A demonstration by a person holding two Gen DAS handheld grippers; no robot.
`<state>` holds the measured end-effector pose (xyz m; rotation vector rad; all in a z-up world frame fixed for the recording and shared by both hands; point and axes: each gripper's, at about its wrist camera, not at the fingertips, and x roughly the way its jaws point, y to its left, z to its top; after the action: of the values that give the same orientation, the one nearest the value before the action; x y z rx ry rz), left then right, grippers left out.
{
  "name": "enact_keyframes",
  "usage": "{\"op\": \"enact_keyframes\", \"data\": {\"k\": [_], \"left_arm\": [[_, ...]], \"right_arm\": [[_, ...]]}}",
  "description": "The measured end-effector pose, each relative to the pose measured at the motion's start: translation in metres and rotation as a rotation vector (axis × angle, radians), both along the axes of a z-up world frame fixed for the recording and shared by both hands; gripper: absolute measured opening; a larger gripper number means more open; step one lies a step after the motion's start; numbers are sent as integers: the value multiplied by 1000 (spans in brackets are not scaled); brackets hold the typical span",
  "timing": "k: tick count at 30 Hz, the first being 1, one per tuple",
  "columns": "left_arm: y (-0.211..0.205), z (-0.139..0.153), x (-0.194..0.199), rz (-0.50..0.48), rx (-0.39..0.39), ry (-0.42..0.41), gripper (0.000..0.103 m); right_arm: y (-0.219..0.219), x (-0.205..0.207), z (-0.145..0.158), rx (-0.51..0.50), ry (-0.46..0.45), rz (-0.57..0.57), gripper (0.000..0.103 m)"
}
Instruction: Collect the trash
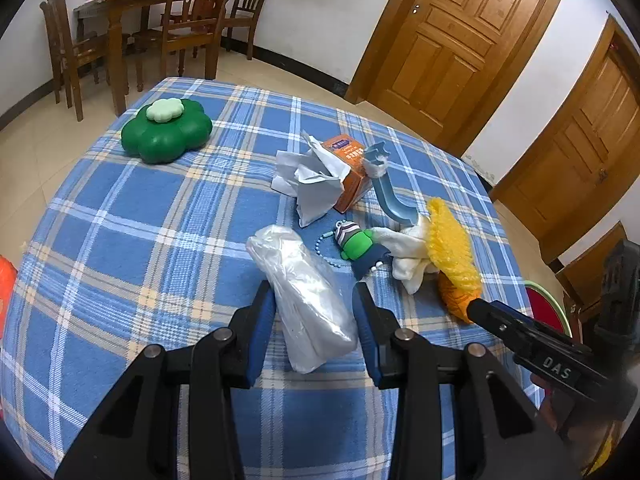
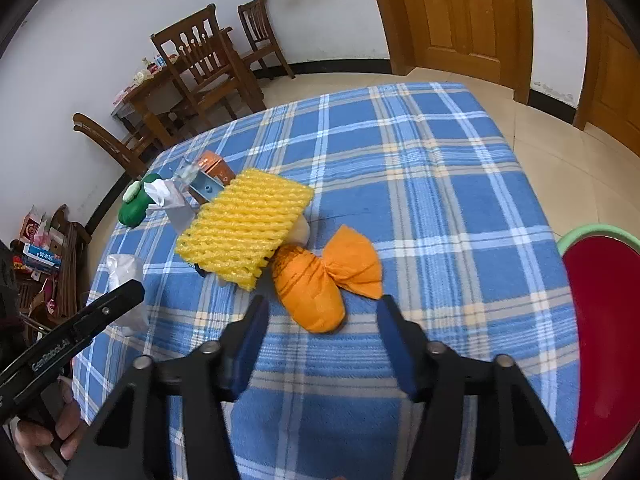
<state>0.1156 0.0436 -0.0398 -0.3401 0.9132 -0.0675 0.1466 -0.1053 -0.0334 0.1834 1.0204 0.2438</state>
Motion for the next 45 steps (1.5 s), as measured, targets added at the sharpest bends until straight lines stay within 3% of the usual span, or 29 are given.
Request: {"op": "enact_keyframes", "data": {"k": [11, 15, 29, 45], "left_arm": [[-5, 1, -2, -12, -4, 1, 40], [-10, 5, -4, -22, -3, -6, 40], [-42, 24, -13, -103, -11, -39, 40], [-130, 46, -21, -339, 5, -62, 40]], "right_arm": [[7, 0, -11, 10, 6, 21, 30], [3, -9, -11, 19, 1, 22, 27], [-36, -50, 10, 81, -45, -44, 25], [-111, -107, 34, 124, -133, -252, 25]]}}
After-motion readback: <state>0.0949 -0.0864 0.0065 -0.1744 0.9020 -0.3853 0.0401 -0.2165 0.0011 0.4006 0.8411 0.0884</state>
